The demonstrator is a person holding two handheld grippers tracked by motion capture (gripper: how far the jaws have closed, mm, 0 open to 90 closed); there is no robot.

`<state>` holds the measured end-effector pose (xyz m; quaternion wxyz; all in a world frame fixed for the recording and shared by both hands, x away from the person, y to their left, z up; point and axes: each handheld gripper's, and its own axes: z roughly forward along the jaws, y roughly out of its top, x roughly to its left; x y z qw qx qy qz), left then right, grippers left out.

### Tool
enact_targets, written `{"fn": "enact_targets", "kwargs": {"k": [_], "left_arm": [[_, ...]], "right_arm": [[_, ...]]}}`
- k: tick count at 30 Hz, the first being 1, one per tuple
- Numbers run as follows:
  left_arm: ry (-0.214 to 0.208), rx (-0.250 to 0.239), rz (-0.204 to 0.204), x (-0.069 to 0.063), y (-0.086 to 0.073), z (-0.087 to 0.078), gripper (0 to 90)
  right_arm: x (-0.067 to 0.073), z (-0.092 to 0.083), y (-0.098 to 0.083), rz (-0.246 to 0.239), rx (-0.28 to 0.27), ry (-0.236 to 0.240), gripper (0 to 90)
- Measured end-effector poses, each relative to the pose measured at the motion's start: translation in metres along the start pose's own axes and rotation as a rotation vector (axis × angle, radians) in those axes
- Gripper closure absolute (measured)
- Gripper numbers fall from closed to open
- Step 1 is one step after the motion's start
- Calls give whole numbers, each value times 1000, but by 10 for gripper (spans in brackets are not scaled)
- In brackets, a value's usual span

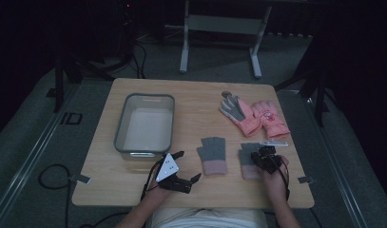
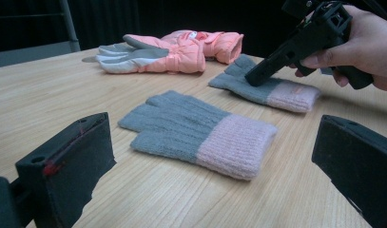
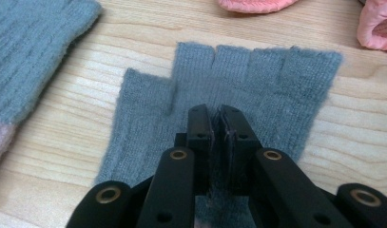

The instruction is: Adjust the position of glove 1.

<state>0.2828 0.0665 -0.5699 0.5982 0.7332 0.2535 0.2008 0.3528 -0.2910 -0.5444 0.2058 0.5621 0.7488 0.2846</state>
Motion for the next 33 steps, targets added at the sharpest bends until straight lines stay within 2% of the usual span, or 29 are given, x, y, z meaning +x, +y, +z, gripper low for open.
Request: {"fn": "enact_targets", "kwargs": {"k": [8, 10, 12, 14, 16, 18, 19, 22, 27, 30, 33], "left_arm": [[-3, -1, 4, 0, 0, 0, 0], [-5, 1, 7, 0, 0, 0, 0], [-5, 2, 10, -1, 0, 0, 0], [-1, -2, 6, -1, 0, 0, 0], [0, -3, 5, -1, 0, 0, 0], [1, -2, 4, -1, 0, 0, 0], [1, -3, 5, -1, 0, 0, 0], [3, -3, 7, -1, 0, 0, 0], [5, -2, 12, -1, 0, 0, 0], [4, -3, 11, -2, 0, 0, 0], [4, -2, 14, -2, 0, 0, 0]], "right_arm": [[-3, -3, 4, -26, 5, 17, 787], [-4, -8, 8, -54, -11, 26, 759], [-6, -13, 12, -73, -19, 69, 731], [-7, -17, 15, -118, -19, 68, 716], [-10, -20, 16, -146, -23, 110, 708], [-13, -23, 16, -182, -21, 132, 693], [-14, -23, 15, -185, -19, 142, 693], [-18, -27, 13, -216, -10, 136, 693], [-21, -31, 6, -213, -1, 145, 679], [-21, -27, -1, -218, 10, 143, 672], [-22, -23, -4, -201, 22, 149, 672]]}}
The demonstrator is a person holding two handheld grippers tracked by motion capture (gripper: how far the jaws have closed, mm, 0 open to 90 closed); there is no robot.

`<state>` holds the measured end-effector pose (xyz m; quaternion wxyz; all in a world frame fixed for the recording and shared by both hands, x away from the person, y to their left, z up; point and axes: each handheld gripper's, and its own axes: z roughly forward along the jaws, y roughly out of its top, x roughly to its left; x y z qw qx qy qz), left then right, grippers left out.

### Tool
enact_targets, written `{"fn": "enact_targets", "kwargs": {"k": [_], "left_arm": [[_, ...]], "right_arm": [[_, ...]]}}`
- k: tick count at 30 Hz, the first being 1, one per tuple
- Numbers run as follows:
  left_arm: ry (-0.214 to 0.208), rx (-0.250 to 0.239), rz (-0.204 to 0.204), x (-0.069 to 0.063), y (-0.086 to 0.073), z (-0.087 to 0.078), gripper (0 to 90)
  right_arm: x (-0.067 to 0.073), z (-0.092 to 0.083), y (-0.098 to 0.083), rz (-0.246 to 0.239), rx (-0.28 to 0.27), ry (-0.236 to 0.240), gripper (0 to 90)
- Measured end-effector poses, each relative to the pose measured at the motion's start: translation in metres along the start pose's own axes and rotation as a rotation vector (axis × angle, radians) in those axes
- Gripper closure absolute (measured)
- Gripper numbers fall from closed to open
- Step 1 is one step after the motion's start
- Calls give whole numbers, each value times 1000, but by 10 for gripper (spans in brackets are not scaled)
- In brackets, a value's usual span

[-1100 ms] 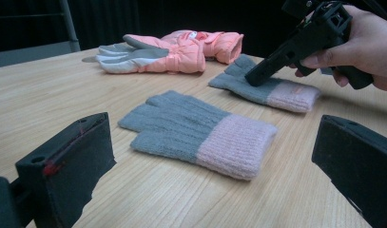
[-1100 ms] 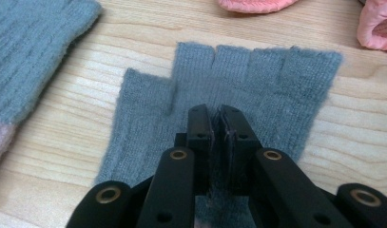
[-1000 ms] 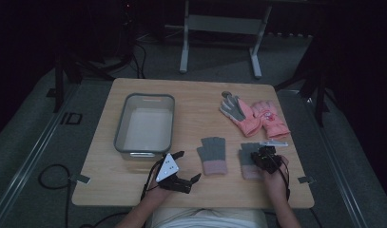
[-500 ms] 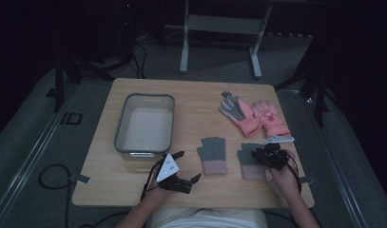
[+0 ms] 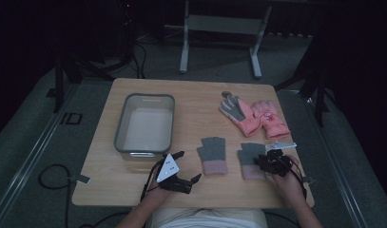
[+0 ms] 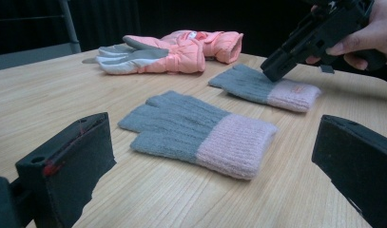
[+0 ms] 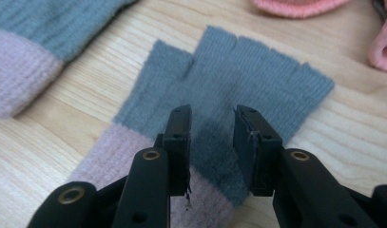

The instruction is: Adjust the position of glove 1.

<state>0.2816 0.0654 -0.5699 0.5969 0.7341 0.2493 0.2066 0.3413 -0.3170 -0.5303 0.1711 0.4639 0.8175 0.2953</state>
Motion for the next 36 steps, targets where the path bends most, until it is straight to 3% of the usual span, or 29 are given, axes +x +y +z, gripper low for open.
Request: {"fn": "enact_targets", "kwargs": {"k": [5, 9, 14, 17, 21, 23, 26, 36], "left_arm": [[-2, -1, -2, 0, 0, 0, 0], [-2, 0, 1, 0, 0, 0, 0], [0, -2, -1, 0, 0, 0, 0], [0, 0, 1, 0, 0, 0, 0], [0, -1, -2, 0, 0, 0, 0], [0, -2, -3, 0, 0, 0, 0], [-1, -2, -4, 0, 0, 0, 0], [-3, -2, -4, 1, 0, 0, 0]], "right_arm": [[0, 7, -6, 5, 10, 0, 671], [5, 9, -7, -16, 10, -37, 676], [7, 10, -7, -7, 16, -38, 758], [11, 12, -4, -13, 37, -66, 824], [10, 11, -1, 25, 45, -62, 851], [8, 9, 1, 56, 34, -47, 853], [8, 2, 7, 64, 22, -41, 857], [18, -33, 48, 41, -72, -39, 858]]}}
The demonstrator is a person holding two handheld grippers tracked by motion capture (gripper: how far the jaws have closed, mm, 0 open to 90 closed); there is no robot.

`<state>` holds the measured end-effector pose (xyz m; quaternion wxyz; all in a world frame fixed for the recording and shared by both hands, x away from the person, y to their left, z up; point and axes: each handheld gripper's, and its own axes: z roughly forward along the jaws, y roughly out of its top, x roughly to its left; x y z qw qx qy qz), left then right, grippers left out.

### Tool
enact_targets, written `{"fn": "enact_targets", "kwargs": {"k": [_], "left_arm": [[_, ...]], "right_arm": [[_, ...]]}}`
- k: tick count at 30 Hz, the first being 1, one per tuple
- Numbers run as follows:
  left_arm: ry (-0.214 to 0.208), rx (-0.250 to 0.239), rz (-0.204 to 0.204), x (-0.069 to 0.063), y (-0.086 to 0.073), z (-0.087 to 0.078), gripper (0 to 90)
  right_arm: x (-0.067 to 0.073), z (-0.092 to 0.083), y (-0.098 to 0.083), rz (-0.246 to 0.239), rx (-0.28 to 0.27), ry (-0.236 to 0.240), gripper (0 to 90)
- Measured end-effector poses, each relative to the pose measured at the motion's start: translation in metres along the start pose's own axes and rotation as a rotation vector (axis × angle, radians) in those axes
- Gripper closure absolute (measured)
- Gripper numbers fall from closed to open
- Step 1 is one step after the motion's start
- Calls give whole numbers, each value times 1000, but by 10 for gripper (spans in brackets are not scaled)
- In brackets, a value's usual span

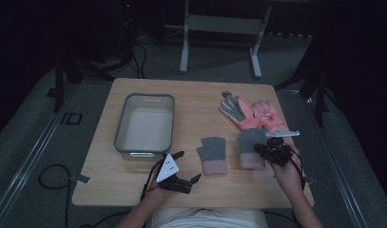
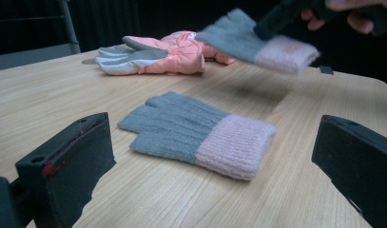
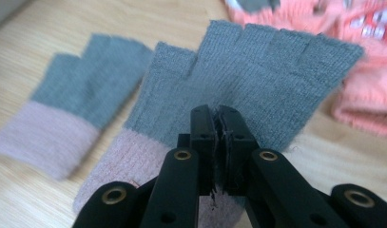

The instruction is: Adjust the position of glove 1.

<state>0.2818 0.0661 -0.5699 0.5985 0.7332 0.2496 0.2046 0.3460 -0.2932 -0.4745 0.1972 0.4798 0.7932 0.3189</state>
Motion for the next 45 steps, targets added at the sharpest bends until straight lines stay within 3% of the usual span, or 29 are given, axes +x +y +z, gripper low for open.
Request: {"fn": "enact_targets", "kwargs": {"k": [11, 19, 30, 36, 45], "left_arm": [[-3, -5, 4, 0, 0, -1, 0], [-5, -10, 3, 1, -1, -1, 0], [-8, -10, 5, 1, -1, -1, 0], [-13, -14, 5, 1, -1, -2, 0], [3, -9, 8, 0, 0, -1, 0]], "right_arm": [[27, -15, 38, -34, -64, 42, 858], [57, -6, 53, -73, -79, 94, 858], [87, 18, 48, -94, -49, 162, 857], [92, 32, 40, -84, -28, 189, 857], [95, 55, 25, -88, 30, 195, 857]]}}
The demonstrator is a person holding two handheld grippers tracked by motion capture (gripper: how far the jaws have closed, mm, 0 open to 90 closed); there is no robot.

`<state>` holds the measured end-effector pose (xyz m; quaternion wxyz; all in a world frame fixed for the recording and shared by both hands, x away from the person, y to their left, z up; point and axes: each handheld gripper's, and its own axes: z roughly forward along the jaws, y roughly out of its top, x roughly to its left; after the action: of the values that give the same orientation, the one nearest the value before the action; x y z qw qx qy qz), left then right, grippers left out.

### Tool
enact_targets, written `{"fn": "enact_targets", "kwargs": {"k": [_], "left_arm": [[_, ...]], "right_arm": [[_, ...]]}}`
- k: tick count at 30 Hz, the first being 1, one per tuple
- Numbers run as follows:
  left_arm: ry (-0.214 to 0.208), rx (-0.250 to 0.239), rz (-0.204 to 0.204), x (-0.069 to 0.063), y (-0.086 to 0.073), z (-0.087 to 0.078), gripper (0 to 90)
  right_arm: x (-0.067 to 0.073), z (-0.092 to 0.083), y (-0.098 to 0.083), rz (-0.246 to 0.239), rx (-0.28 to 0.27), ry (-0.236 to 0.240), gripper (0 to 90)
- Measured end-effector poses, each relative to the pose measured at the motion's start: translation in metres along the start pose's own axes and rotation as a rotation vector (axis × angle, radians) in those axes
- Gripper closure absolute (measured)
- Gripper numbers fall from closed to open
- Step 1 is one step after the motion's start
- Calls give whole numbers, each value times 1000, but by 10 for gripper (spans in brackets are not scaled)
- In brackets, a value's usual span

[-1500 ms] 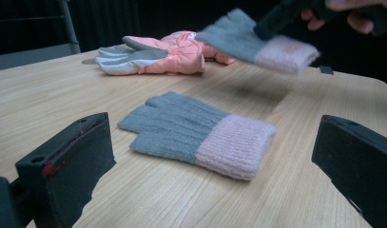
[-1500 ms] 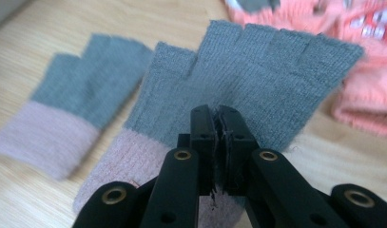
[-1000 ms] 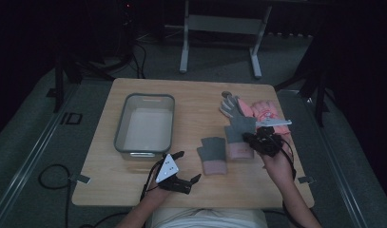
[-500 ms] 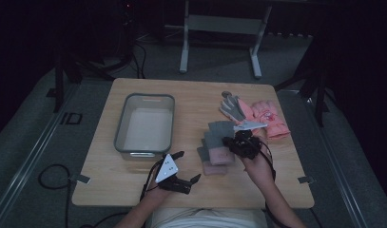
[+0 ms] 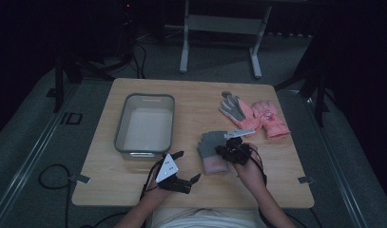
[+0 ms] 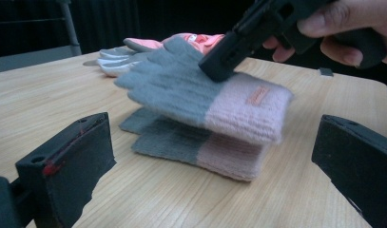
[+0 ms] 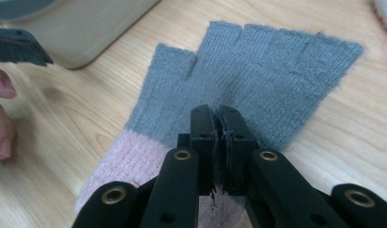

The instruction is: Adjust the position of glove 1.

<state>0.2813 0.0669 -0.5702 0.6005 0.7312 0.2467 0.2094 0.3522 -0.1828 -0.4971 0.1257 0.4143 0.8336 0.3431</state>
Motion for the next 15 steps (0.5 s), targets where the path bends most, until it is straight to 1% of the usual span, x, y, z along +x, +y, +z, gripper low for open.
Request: {"fn": "enact_targets", "kwargs": {"k": [1, 3, 5, 6, 7, 8, 9, 11, 13, 15], "left_arm": [[0, 0, 1, 0, 0, 0, 0], [2, 0, 0, 0, 0, 0, 0], [2, 2, -3, 0, 0, 0, 0], [4, 2, -14, 1, 0, 0, 0], [15, 6, -28, 1, 0, 1, 0], [30, 7, -39, 1, 0, 1, 6], [28, 6, -43, 1, 0, 1, 35], [27, 6, -48, 2, 0, 1, 37], [29, 6, -44, 2, 0, 1, 36], [35, 1, -31, 0, 0, 1, 36]], "right_arm": [[-1, 2, -1, 10, 0, 5, 857], [-2, 6, -4, 17, 10, 1, 857], [-4, 11, -7, 15, 22, -4, 856], [-5, 13, -8, 18, 27, -4, 856], [-5, 15, -8, 21, 30, -3, 856], [-6, 16, -9, 31, 34, 9, 856], [-6, 17, -9, 30, 29, 14, 856], [-7, 20, -9, 32, 34, 16, 856], [-7, 23, -9, 31, 40, 10, 855], [-8, 25, -11, 34, 45, 2, 855]]}}
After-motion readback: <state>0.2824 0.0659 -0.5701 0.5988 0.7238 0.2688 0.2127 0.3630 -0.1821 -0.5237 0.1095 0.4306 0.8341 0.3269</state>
